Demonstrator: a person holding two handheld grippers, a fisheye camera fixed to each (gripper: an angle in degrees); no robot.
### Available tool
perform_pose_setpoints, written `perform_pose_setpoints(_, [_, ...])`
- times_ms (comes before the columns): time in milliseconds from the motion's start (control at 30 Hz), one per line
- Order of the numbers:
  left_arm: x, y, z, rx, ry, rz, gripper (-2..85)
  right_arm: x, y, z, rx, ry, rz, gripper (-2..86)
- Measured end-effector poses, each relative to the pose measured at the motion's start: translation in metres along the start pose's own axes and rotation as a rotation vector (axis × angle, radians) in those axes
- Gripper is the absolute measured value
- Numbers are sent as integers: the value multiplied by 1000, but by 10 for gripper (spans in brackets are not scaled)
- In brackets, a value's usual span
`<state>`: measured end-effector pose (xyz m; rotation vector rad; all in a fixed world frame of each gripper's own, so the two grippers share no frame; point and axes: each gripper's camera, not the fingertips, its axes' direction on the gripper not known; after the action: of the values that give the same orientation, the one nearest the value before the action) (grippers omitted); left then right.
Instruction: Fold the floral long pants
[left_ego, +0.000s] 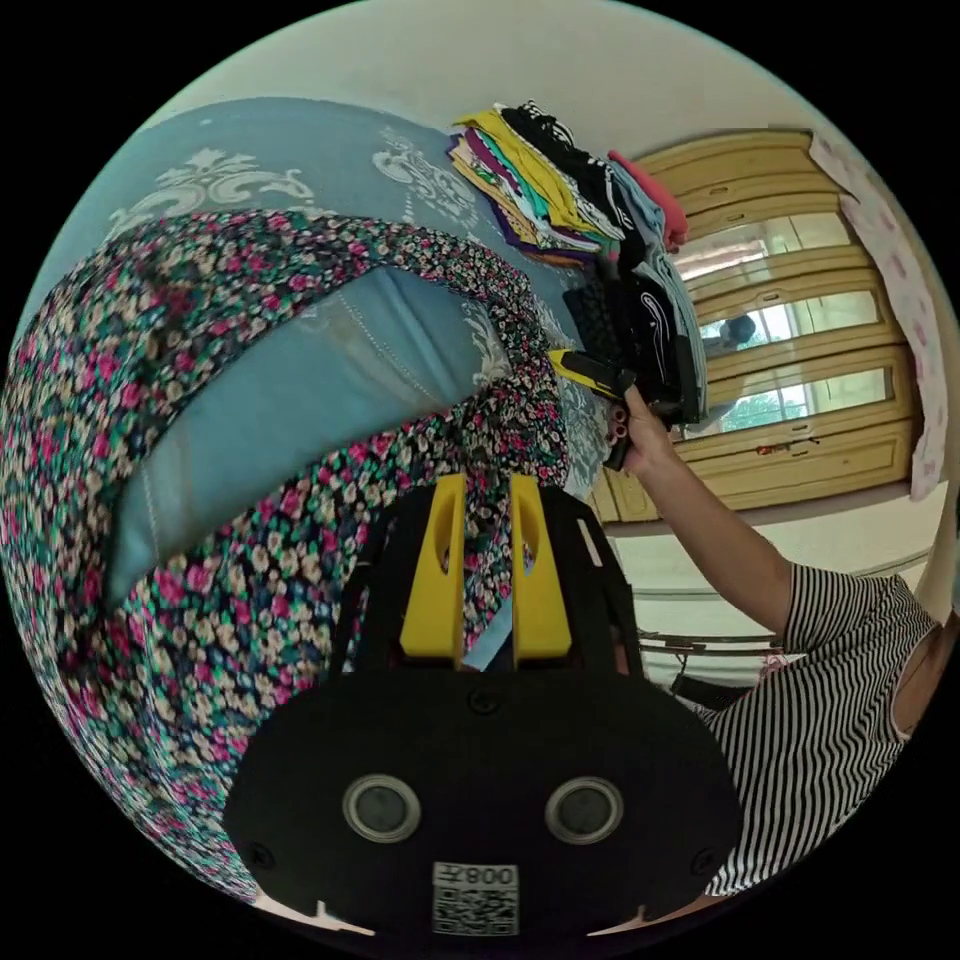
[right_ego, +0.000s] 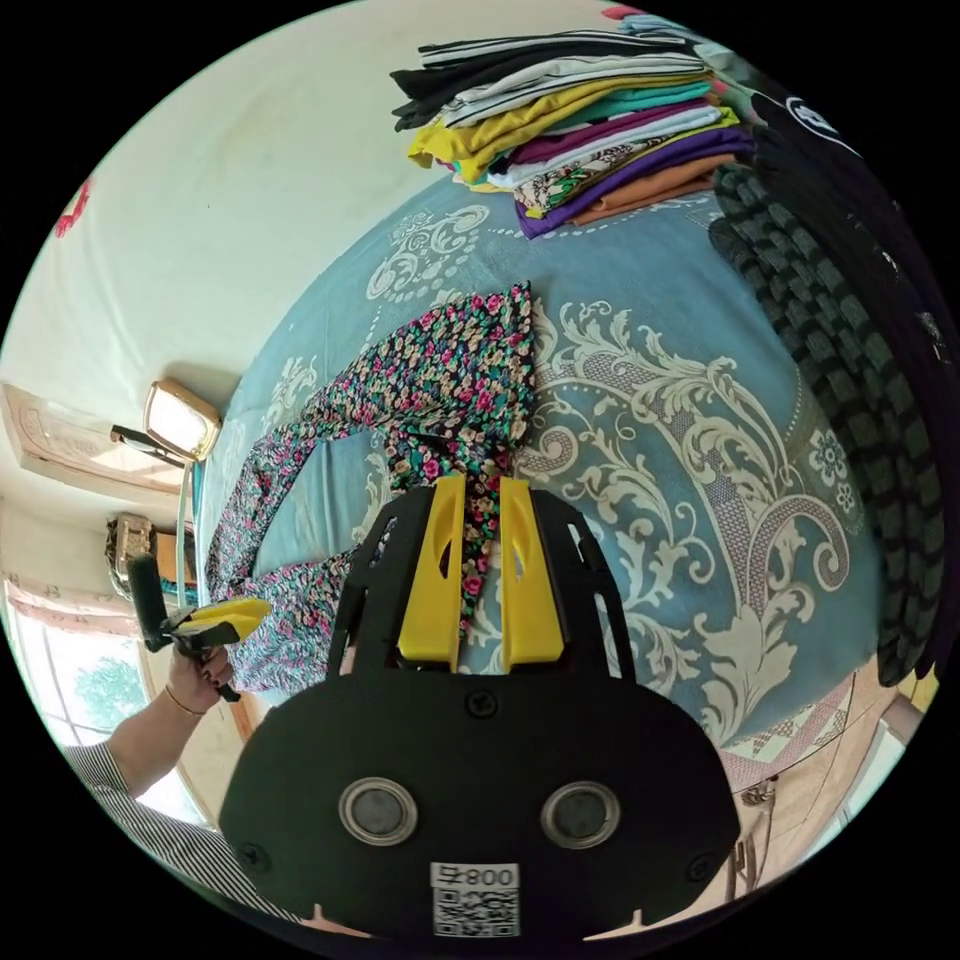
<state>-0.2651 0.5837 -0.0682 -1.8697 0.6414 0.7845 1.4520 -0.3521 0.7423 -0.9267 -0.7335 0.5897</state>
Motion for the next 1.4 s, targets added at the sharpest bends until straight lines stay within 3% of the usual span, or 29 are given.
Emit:
perform_pose_setpoints(267, [55,-125,83,-204,-249,186,35,-26,0,13,16,62,-61,8])
perform_pose_setpoints(433, [71,-157,86,-187,-164,183,20,-27,6,2,32,-4,-61,3])
perform_pose_setpoints(733, [118,-211,93,-135,-145,248,16,3,76,-102,317,-7,71,2])
perform_pose_setpoints(933, [122,-250,126,-216,-212,197,20,57,114,-65,189,-21,294,3])
perform_pose_setpoints(1033, [128,-262,123,-197,-229,197,18,65,128,-51,220,-121,353,4])
perform_pose_setpoints(1400, [109,-237,48,88,-108,16,23,26,107,-32,313,-34,360,2])
